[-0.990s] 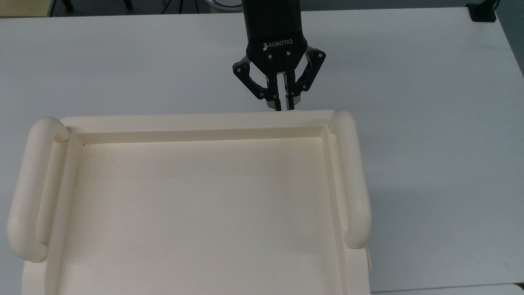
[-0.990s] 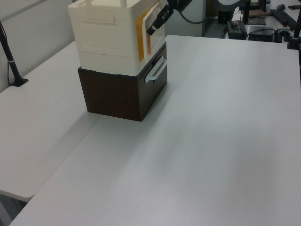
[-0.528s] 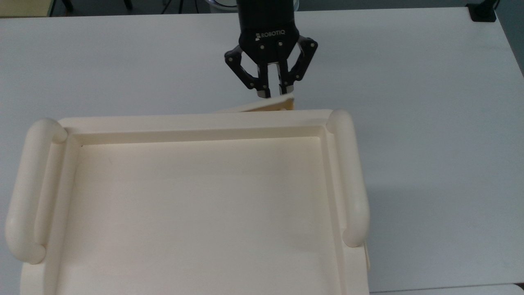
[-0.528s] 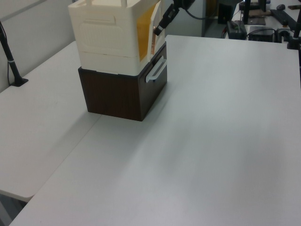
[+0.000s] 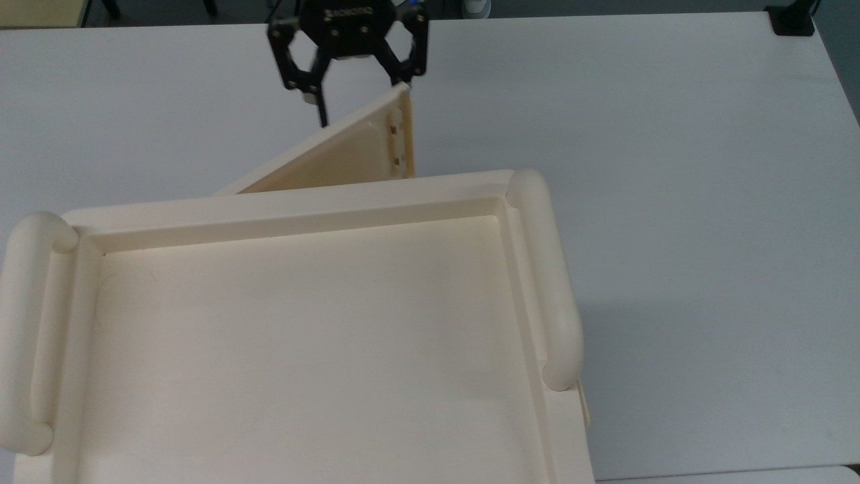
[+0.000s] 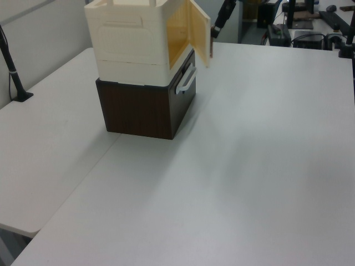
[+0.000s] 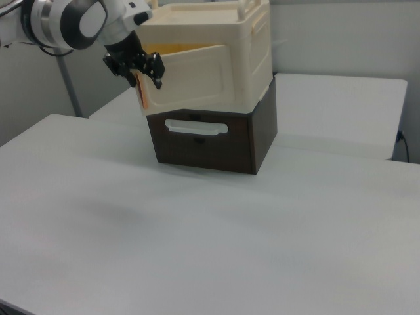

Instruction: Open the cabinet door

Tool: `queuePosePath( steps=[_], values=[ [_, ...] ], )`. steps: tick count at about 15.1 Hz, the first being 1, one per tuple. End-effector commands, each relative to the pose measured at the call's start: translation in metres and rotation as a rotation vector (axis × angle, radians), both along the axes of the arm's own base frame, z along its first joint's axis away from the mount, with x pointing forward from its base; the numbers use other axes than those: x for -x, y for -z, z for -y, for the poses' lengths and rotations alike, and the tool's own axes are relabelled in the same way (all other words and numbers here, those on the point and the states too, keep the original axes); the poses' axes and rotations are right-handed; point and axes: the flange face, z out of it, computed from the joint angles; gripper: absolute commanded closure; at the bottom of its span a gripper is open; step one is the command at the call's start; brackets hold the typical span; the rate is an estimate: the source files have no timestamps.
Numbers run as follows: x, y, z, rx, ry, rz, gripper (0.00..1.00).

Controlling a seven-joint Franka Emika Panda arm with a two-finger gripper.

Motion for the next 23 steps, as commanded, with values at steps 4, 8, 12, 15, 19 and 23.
queuePosePath(
  steps=[4, 8, 12, 15, 19, 23],
  values=[
    [0.034, -0.002, 0.1, 0.072, 0.019, -0.125, 0.12],
    [0.058, -0.011, 0.163, 0.074, 0.092, -0.171, 0.0],
    [0.077, -0.023, 0.192, 0.07, 0.148, -0.192, 0.0],
    [0.107, -0.05, 0.214, 0.052, 0.2, -0.228, 0.0],
    [0.118, -0.06, 0.202, 0.042, 0.192, -0.252, 0.0],
    [0.108, -0.054, 0.144, 0.021, 0.168, -0.314, 0.0]
  ],
)
